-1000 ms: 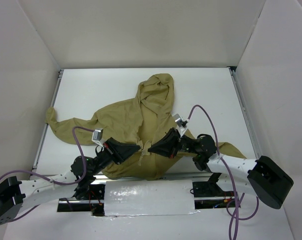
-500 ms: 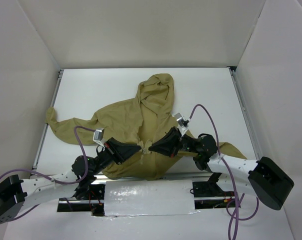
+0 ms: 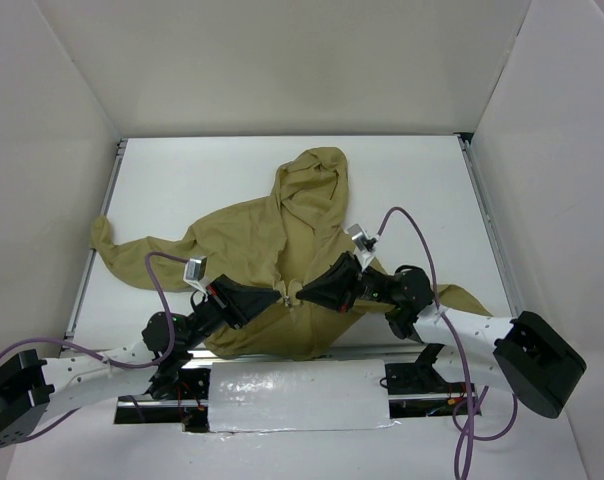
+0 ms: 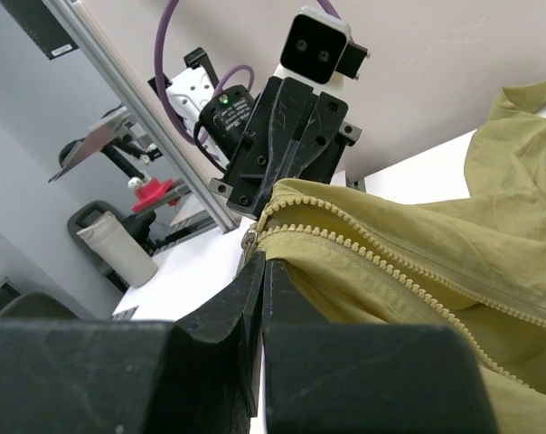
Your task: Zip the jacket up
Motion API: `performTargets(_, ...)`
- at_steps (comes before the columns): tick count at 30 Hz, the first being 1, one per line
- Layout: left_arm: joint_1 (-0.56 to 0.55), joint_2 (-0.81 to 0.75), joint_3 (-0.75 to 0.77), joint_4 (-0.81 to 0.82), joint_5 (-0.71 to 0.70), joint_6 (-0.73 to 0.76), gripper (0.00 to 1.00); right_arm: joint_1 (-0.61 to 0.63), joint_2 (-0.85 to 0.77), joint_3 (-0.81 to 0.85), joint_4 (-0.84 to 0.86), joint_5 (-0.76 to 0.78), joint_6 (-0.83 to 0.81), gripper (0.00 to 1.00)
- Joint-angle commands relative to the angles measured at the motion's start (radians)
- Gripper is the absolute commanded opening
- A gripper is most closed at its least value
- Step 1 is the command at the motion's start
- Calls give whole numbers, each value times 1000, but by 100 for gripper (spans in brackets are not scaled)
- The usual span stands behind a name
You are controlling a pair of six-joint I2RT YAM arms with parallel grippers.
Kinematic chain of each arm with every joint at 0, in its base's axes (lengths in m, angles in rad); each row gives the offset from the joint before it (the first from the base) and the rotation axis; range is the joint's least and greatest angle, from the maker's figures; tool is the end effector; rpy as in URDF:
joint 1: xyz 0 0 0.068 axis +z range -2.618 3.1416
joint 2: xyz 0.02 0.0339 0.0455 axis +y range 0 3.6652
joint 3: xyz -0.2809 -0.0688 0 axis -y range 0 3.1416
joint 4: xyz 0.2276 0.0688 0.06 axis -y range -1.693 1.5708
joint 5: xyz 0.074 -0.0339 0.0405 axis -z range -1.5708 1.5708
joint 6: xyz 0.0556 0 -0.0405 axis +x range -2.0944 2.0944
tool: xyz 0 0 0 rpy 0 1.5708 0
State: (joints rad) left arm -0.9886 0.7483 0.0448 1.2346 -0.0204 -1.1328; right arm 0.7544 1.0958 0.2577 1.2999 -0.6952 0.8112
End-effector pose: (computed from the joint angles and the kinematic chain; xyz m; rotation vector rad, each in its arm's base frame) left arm 0.0770 -0.1149 0.2688 -0.1114 1.2356 -1.8851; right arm 0.1161 0.1580 0.2862 -0.6840 1.2494 1.7158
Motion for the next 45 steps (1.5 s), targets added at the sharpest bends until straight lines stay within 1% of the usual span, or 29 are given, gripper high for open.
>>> performTargets(1,2,2,13,97,11,-10,0,-6,1,54,386,2,-4,0)
performTargets(12,4,20,4,129,11,-21,0,-7,26,78,410,16,2,0)
performTargets(16,4,20,0,147,11,-27,0,-6,67,83,458,20,23,0)
performTargets(19,2,20,-2,152,10,-25,0,-6,85,98,463,8,37,0)
performTargets(24,2,25,-3,155,0,-21,0,-4,72,109,463,10,43,0)
performTargets(32,2,16,-17,146,-29,-12,0,3,53,103,463,11,46,0)
performTargets(38,4,-30,-5,83,-42,7,0,17,58,94,463,17,43,0)
performTargets(40,2,-49,-3,65,-52,18,0,25,52,84,463,29,39,0)
performTargets(45,4,-84,-6,20,-72,28,0,42,4,49,463,154,32,0)
